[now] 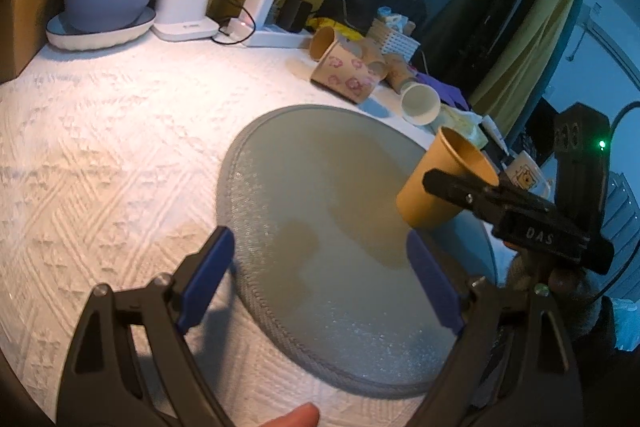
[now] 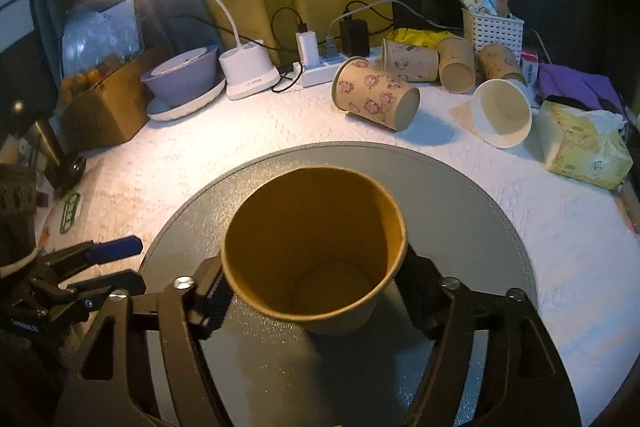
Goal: Flip cup upright
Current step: 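Rotate the cup mouth-up and set it on the mat with the right gripper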
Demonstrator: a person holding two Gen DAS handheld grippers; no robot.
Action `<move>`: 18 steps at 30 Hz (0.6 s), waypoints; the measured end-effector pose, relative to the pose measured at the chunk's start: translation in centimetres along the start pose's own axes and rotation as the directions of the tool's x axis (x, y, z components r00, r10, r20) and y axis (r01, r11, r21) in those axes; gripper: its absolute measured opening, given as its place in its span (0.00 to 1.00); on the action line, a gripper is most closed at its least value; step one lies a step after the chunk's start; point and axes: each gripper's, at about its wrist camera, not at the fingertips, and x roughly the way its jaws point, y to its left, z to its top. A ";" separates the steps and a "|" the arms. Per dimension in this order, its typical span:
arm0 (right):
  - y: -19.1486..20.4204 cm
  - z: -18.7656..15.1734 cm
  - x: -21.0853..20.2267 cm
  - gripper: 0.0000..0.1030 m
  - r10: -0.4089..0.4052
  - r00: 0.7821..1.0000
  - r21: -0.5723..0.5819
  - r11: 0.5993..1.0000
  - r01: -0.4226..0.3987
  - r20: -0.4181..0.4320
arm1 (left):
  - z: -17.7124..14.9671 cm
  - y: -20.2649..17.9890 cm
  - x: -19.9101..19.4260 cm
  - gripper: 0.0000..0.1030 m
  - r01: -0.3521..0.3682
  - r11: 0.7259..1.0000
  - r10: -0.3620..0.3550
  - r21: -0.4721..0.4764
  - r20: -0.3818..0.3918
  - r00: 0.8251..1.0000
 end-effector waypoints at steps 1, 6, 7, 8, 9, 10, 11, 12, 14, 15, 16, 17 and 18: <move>0.0 -0.1 -0.1 0.73 0.003 1.000 -0.003 1.000 -0.003 -0.002 | 0.0 0.0 0.0 0.86 0.002 1.000 -0.002 0.004 0.001 1.000; 0.4 -0.7 -0.9 0.74 -0.010 1.000 -0.019 1.000 0.010 0.002 | -0.2 -0.6 -0.2 0.86 -0.005 0.999 0.005 0.032 0.011 1.000; 0.4 -0.8 -1.1 0.74 -0.012 1.000 -0.018 1.000 0.012 0.003 | -0.2 -0.7 -0.3 0.86 -0.008 0.999 0.007 0.037 0.014 1.000; 0.5 -1.0 -1.4 0.74 -0.013 1.000 -0.016 1.000 0.013 0.002 | -0.2 -0.7 -0.4 0.86 -0.009 0.999 0.008 0.040 0.018 1.000; 0.5 -1.1 -1.6 0.74 -0.013 1.000 -0.016 1.000 0.013 0.002 | -0.2 -0.8 -0.5 0.86 -0.005 0.999 0.004 0.041 0.024 1.000; 0.6 -1.4 -2.0 0.74 -0.019 1.000 -0.018 1.000 0.019 0.004 | -0.3 -0.9 -0.8 0.86 -0.009 0.999 0.008 0.043 0.032 0.999; 0.7 -1.5 -2.3 0.74 -0.023 1.000 -0.019 1.000 0.023 0.006 | -0.3 -0.9 -0.9 0.86 -0.015 0.999 0.014 0.043 0.038 0.999; 0.8 -1.7 -2.6 0.74 -0.026 1.000 -0.020 0.999 0.026 0.009 | -0.3 -1.0 -1.3 0.86 -0.019 0.999 0.016 0.042 0.048 0.999; 0.9 -2.0 -3.3 0.74 -0.035 0.999 -0.018 0.999 0.036 0.014 | -0.4 -1.3 -1.9 0.86 -0.024 0.998 0.021 0.052 0.071 0.997; 1.1 -2.1 -3.7 0.74 -0.043 0.999 -0.022 0.999 0.044 0.019 | -0.5 -1.7 -2.2 0.86 -0.035 0.997 0.030 0.066 0.081 0.996; 1.3 -2.3 -4.3 0.74 -0.055 0.998 -0.028 0.998 0.056 0.029 | -0.6 -2.0 -2.4 0.86 -0.039 0.997 0.033 0.074 0.085 0.996; 1.3 -2.3 -4.6 0.74 -0.060 0.998 -0.030 0.998 0.061 0.034 | -0.7 -2.3 -2.6 0.86 -0.038 0.996 0.031 0.078 0.087 0.996; 1.4 -2.4 -5.1 0.74 -0.063 0.997 -0.031 0.997 0.065 0.040 | -0.8 -2.6 -2.7 0.86 -0.031 0.996 0.023 0.083 0.088 0.996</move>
